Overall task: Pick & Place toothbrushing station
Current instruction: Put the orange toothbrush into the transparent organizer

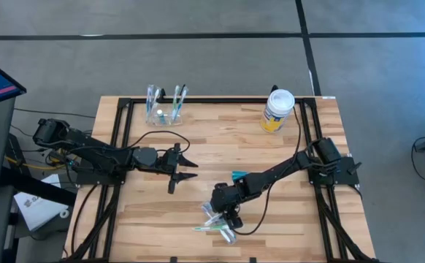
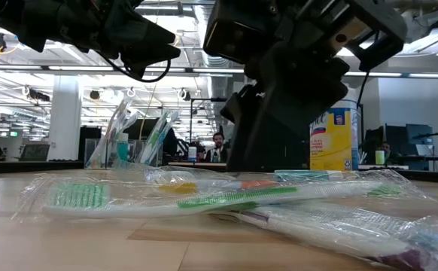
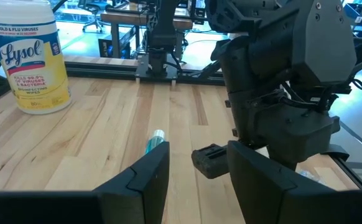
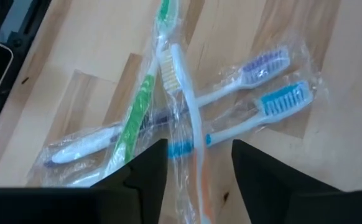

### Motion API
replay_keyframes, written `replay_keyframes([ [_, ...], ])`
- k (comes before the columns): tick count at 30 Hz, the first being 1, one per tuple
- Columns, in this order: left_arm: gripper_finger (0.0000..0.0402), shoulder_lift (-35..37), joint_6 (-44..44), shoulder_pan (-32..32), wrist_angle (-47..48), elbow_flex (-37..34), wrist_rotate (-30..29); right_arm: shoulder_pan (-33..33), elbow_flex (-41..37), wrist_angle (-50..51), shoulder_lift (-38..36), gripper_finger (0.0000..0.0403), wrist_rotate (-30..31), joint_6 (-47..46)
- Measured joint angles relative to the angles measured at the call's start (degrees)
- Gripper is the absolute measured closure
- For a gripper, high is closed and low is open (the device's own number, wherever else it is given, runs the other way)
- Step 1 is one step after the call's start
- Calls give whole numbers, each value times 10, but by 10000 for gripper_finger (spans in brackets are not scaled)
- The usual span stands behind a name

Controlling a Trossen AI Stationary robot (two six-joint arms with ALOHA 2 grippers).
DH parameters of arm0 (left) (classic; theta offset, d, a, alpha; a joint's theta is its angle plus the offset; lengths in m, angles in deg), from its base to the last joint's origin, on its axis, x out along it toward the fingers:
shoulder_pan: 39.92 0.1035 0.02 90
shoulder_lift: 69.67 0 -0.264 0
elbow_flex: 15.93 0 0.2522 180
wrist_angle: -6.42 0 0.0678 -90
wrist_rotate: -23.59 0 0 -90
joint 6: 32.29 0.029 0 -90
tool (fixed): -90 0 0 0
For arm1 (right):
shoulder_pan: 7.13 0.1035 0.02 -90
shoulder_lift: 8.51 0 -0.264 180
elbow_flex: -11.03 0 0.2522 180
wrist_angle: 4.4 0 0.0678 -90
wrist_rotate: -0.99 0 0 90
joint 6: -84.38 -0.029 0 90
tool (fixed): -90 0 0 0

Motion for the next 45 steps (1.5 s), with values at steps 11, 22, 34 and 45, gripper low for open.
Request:
replay_keyframes([
  [11,247,0,0,0,0,0,0,6,0,15,0,285,0,0],
  [22,247,0,0,0,0,0,3,7,0,22,0,290,9,0],
  [34,247,0,0,0,0,0,2,8,0,46,0,309,11,0],
  [45,247,0,0,0,0,0,0,8,0,49,0,395,9,5],
])
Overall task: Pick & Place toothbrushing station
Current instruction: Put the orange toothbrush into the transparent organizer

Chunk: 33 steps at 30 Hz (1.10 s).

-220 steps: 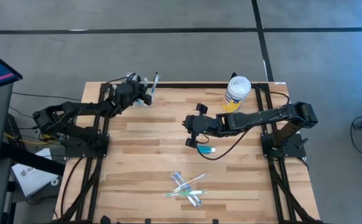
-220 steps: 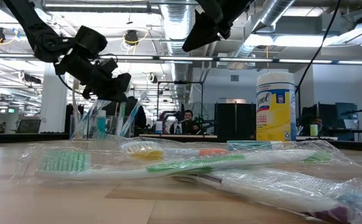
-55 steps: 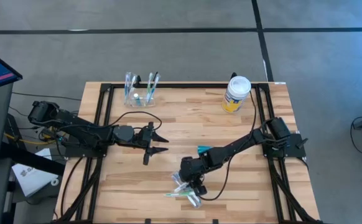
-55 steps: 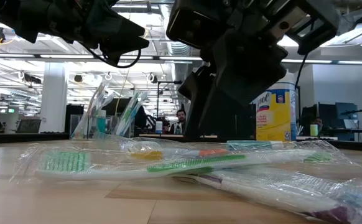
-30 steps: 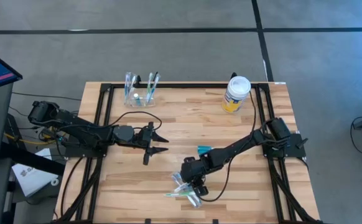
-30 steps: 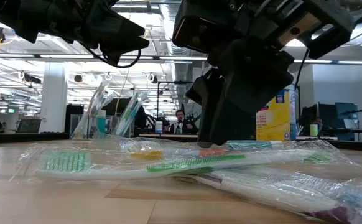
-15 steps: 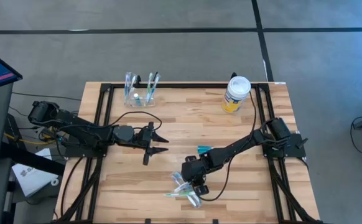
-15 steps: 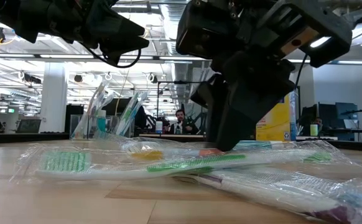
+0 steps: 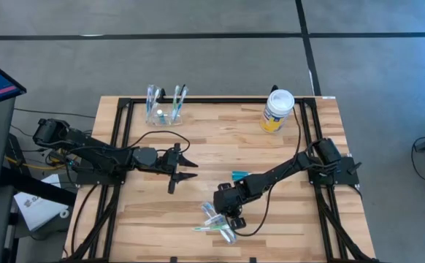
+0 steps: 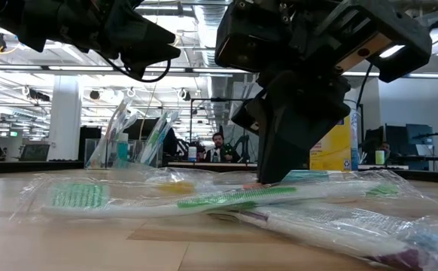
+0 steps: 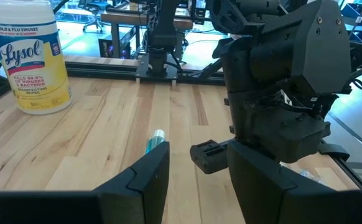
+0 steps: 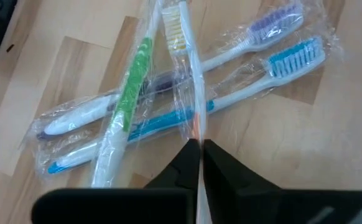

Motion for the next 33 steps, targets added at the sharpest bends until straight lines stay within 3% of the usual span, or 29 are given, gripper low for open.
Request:
replay_keyframes([
  [18,247,0,0,0,0,0,1,-27,39,-2,-5,403,40,38],
  [33,247,0,2,0,-2,0,-10,-28,135,-2,-5,403,41,113],
])
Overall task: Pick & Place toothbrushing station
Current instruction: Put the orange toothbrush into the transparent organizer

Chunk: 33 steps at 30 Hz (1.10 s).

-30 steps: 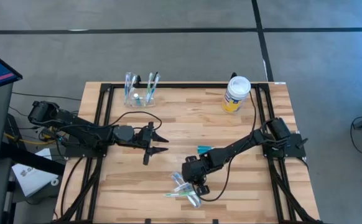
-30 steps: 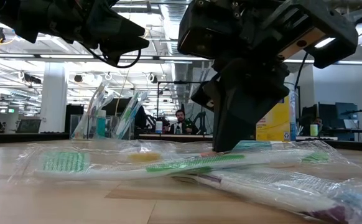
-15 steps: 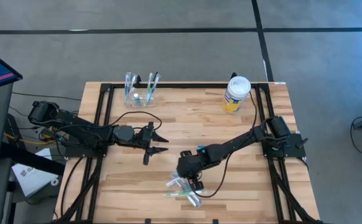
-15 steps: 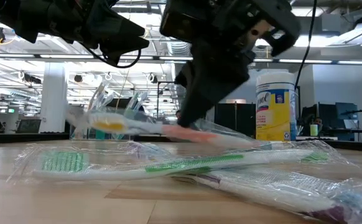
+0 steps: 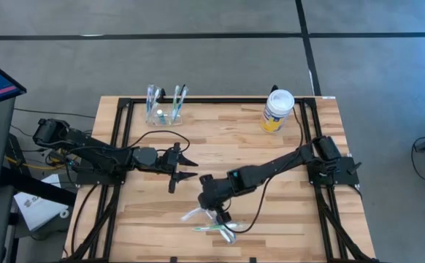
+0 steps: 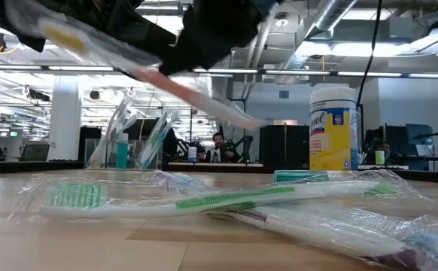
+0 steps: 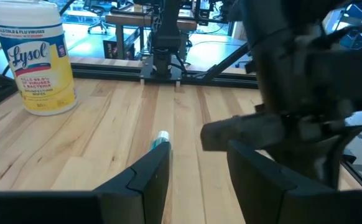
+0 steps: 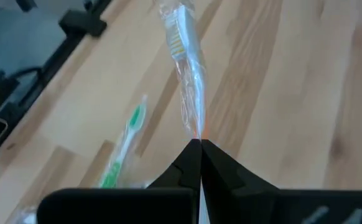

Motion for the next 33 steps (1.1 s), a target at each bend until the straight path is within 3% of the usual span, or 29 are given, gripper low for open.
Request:
replay_keyframes([
  [10,247,0,1,0,-3,0,-36,-4,59,-39,-1,403,6,54],
  [17,247,0,30,0,-6,0,-73,-9,56,-53,-56,403,93,71],
  [26,247,0,31,0,-21,0,-80,-22,-30,-105,-151,403,141,67],
  [33,247,0,45,0,-41,0,-83,-34,-139,-232,-226,403,147,65],
])
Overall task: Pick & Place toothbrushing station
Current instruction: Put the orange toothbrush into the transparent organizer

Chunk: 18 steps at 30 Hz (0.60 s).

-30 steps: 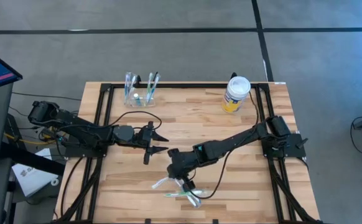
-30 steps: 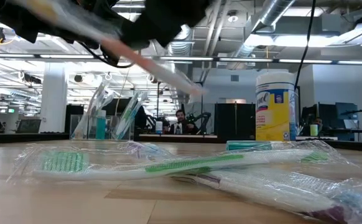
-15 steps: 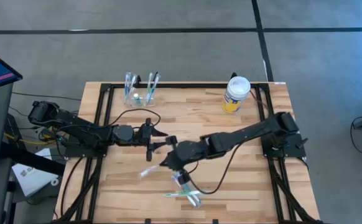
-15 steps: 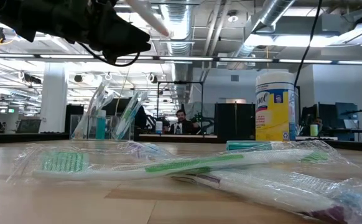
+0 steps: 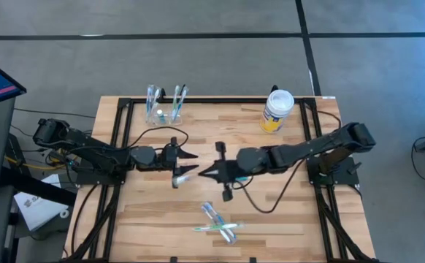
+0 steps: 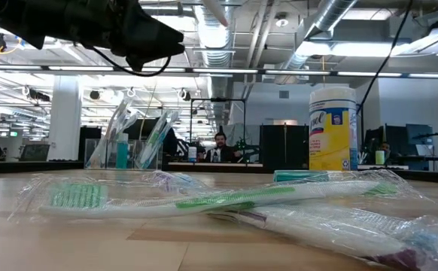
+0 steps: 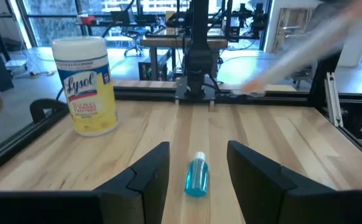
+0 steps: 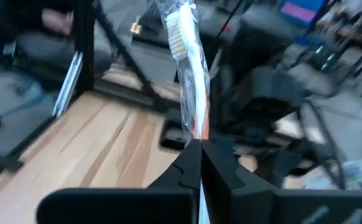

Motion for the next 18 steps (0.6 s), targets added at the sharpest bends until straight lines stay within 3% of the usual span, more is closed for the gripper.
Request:
replay_keyframes([
  [7,247,0,31,0,-50,0,-2,-21,-83,-105,-38,403,5,-2],
  [18,247,0,66,0,-116,0,-1,-54,-92,-135,-32,403,4,0],
])
